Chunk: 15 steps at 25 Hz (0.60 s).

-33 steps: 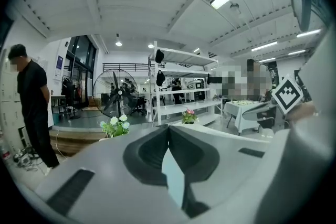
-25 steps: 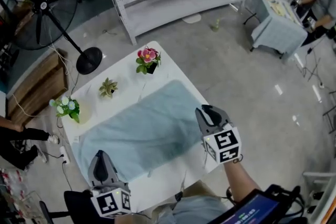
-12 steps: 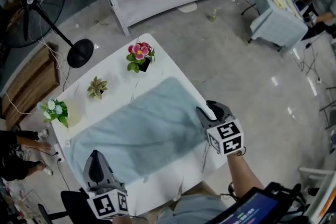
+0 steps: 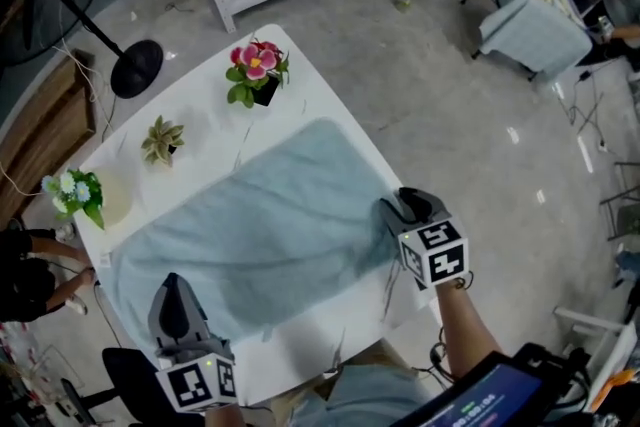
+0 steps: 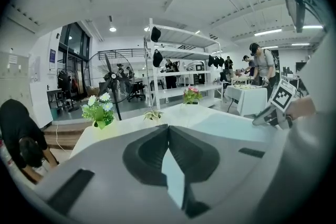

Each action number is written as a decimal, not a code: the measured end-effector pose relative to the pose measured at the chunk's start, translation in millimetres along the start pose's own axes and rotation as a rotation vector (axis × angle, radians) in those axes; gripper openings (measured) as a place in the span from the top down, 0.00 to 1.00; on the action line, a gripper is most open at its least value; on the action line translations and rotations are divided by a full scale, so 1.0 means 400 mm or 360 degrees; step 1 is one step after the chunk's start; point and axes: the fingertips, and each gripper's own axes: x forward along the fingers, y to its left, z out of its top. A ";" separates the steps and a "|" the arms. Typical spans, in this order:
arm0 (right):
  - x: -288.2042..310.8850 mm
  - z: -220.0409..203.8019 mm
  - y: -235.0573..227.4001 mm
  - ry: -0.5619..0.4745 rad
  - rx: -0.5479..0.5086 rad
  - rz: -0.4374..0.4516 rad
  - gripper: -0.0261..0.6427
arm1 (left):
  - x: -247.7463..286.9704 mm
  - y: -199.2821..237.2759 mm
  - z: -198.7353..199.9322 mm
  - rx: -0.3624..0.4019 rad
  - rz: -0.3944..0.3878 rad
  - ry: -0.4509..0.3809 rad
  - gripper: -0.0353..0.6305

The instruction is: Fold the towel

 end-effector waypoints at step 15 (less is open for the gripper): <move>-0.081 0.101 0.005 -0.0156 0.0361 0.0099 0.90 | -0.106 0.082 -0.029 -0.0073 0.0068 -0.0020 0.94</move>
